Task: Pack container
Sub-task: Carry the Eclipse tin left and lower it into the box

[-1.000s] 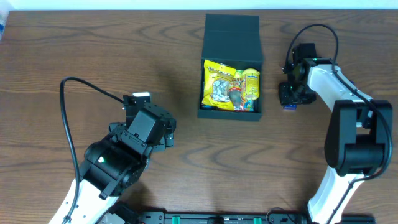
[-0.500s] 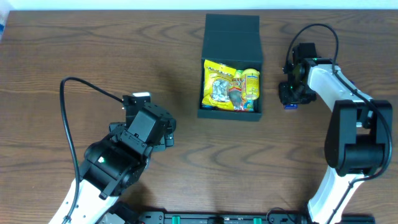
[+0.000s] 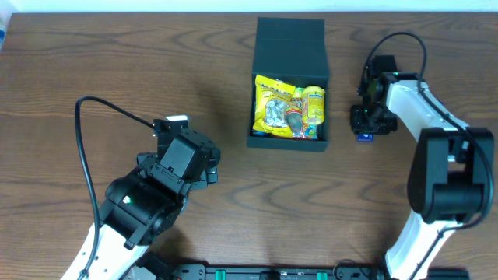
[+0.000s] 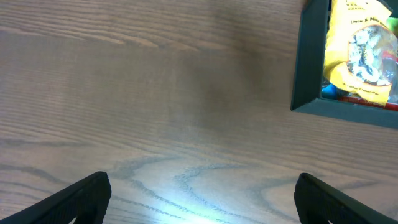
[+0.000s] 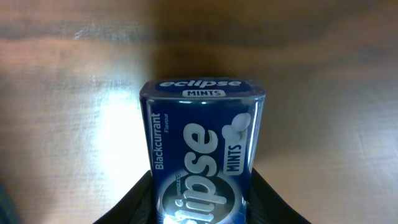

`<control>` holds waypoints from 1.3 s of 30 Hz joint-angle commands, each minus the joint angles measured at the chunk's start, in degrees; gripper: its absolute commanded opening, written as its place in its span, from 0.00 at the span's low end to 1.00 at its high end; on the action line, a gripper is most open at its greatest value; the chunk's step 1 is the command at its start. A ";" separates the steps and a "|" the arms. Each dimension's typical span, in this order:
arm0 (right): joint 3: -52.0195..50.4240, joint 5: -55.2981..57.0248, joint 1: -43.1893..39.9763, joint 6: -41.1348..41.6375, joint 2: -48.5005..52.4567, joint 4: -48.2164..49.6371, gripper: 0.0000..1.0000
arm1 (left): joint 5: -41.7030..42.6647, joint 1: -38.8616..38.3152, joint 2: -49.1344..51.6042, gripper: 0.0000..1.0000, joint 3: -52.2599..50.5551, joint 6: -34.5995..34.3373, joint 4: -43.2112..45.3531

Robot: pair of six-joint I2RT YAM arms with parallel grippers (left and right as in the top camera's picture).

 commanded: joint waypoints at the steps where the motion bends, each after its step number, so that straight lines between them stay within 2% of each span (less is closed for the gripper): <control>1: 0.42 0.55 0.13 4.90 -7.56 -2.10 0.01 | -0.63 0.11 -0.22 0.95 -0.17 0.59 -0.20; 5: 0.42 -0.52 1.07 7.91 -14.25 -5.64 0.01 | -0.63 0.11 -0.22 0.95 -0.17 0.59 -0.20; 9: 0.42 -7.61 3.50 11.91 -21.35 -8.11 0.01 | -0.63 0.11 -0.22 0.95 -0.17 0.59 -0.20; 12: 0.42 -11.96 7.39 14.12 -26.08 -8.24 0.01 | -0.63 0.11 -0.22 0.95 -0.17 0.59 -0.20; 16: 0.42 -12.04 14.08 19.15 -29.09 -7.39 0.01 | -0.63 0.11 -0.22 0.95 -0.17 0.59 -0.20; 20: 0.44 -12.09 21.20 24.09 -27.85 -4.17 0.02 | -0.63 0.11 -0.22 0.95 -0.17 0.59 -0.20; 25: 0.59 -12.11 24.85 28.37 -23.41 -1.62 0.01 | -0.63 0.11 -0.22 0.95 -0.17 0.59 -0.20; 39: 5.29 -12.07 22.84 28.76 -9.86 1.11 0.01 | -0.63 0.11 -0.22 0.95 -0.17 0.59 -0.20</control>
